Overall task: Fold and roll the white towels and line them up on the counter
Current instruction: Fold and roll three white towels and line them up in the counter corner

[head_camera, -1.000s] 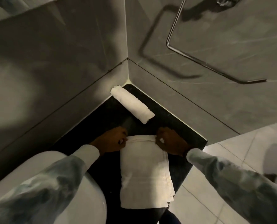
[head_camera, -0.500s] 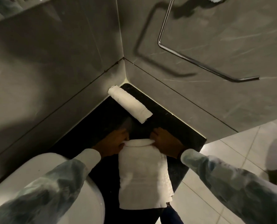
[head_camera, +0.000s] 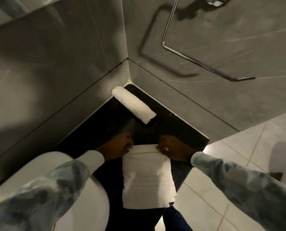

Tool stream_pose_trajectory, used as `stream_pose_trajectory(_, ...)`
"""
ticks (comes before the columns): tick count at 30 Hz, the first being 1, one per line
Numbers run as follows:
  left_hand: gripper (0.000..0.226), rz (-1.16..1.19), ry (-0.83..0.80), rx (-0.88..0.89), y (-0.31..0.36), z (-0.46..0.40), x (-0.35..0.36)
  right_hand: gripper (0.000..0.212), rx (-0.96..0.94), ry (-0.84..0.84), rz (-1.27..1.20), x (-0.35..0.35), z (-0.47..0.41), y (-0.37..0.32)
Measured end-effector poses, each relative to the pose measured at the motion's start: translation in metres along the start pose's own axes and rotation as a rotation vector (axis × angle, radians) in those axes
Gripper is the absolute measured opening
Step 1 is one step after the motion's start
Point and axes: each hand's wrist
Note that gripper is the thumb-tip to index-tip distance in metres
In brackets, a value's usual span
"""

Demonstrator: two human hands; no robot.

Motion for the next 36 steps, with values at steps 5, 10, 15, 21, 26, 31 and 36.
stream_pose_trajectory(5, 0.040, -0.081, -0.046, -0.105, 0.000, -0.007, 0.018, 0.040, 0.205, -0.080, -0.045, -0.001, -0.020, -0.001)
stream_pose_trajectory(10, 0.052, -0.274, -0.022, 0.135, 0.008, -0.005, 0.018, 0.036, 0.236, -0.096, -0.013, 0.008, -0.015, -0.007)
stream_pose_trajectory(15, 0.064, -0.468, 0.072, 0.145, 0.022, -0.007, 0.020, 0.018, 0.107, 0.031, 0.247, 0.017, -0.012, -0.012)
stream_pose_trajectory(21, 0.051, -0.560, 0.128, 0.217, 0.035, 0.018, 0.027, 0.024, -0.015, 0.111, 0.375, 0.029, 0.010, -0.024)
stream_pose_trajectory(26, 0.012, -0.228, 0.046, 0.163, 0.033, 0.014, 0.007, 0.022, 0.032, 0.112, 0.212, 0.021, 0.025, -0.029)
stream_pose_trajectory(31, 0.052, -0.142, -0.132, -0.233, 0.037, -0.002, 0.001, 0.016, 0.316, 0.027, -0.140, -0.010, 0.004, -0.028)
stream_pose_trajectory(36, 0.034, -0.175, -0.081, -0.316, 0.058, 0.002, 0.008, 0.050, 0.381, -0.146, -0.089, -0.017, -0.019, -0.021)
Point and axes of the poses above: each hand's wrist, its own z-axis away from the middle knuckle, its own x-axis out of the palm, y = z × x, and after that the axes turned 8 degrees about -x, right-handed
